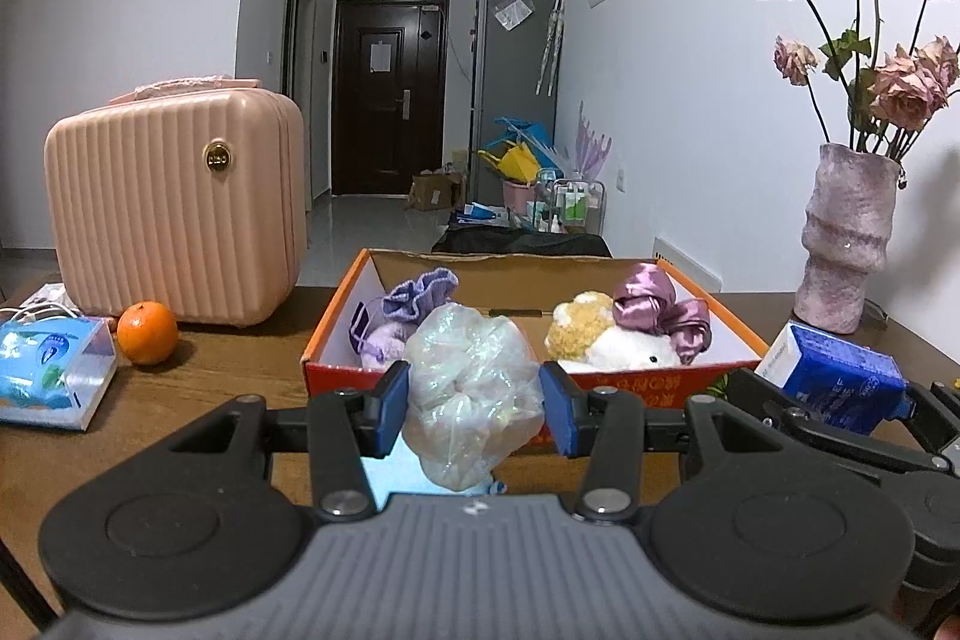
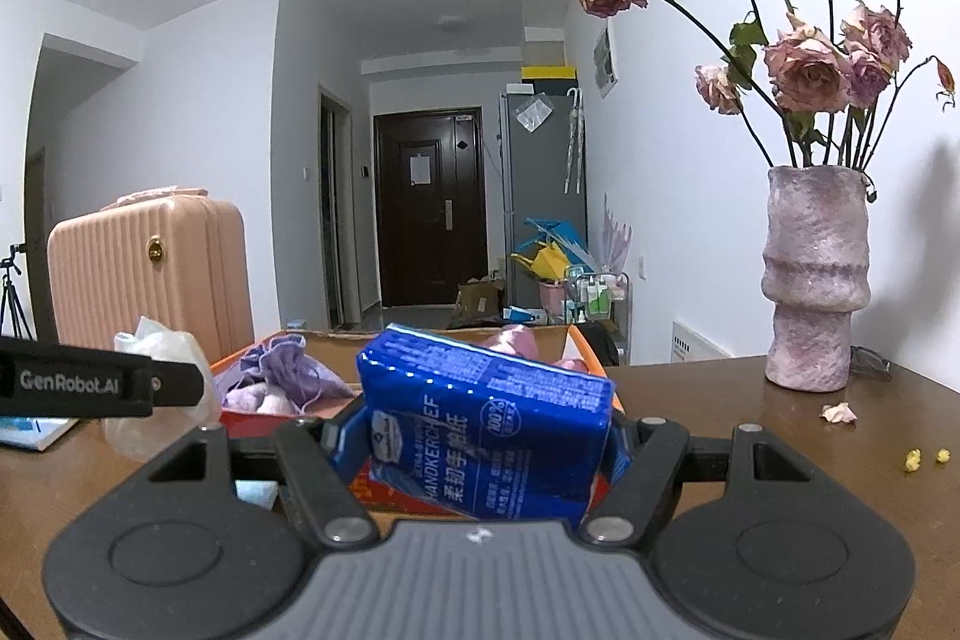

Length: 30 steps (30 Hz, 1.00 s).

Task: Organize soft objects
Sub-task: 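Carry the tissue pack and plastic bag over the box with both grippers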

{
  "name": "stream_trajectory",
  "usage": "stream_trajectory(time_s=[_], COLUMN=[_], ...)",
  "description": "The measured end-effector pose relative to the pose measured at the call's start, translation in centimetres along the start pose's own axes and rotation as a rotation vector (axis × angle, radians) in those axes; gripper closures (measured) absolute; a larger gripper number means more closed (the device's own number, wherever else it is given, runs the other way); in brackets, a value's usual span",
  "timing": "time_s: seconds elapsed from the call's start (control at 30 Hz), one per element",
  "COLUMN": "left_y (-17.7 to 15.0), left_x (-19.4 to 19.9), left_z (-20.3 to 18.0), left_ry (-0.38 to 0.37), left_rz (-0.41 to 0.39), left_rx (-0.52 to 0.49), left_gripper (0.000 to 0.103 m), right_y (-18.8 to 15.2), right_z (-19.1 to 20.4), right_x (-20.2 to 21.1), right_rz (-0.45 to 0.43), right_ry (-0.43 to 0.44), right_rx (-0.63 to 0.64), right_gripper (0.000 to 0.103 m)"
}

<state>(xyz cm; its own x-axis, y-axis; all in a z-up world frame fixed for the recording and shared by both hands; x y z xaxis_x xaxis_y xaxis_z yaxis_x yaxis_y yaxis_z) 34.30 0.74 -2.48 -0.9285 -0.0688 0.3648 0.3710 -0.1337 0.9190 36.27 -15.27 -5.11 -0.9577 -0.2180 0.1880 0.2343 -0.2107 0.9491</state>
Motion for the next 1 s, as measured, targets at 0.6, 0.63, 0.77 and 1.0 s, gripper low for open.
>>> stream_trajectory(time_s=[0.6,0.63,0.77,1.0], left_y=[1.9,1.9,2.0,2.6], left_x=[-4.4,-4.7,-5.9,-7.8], left_z=[0.7,0.7,1.0,1.3], left_ry=[0.012,0.014,0.016,0.023], left_rz=[-0.016,-0.015,-0.004,-0.008], left_rx=[0.011,0.012,0.015,0.013], left_gripper=[0.055,0.055,0.055,0.055], right_y=[0.4,0.4,0.5,1.0], right_z=[0.2,0.3,0.4,0.3], right_x=[-3.2,-3.4,-4.5,-6.9], right_rz=[-0.001,-0.001,-0.002,-0.006], right_ry=[0.001,0.003,0.006,0.016], right_rx=[0.004,0.005,0.014,0.021], right_gripper=[0.033,0.033,0.033,0.033])
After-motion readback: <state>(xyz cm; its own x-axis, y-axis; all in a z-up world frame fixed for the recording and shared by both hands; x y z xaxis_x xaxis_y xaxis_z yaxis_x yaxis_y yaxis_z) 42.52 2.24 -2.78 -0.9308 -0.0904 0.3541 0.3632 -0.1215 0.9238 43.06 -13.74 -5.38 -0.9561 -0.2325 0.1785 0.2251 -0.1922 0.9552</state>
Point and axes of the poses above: each gripper's, at about its wrist camera, not at the fingertips, and x roughly against the way its jaws point, z to its left, y to its top, the point moved 7 cm from there along -x, roughly the way its jaws point, and after that the axes turned 11 degrees about -x, right-handed, at the moved point
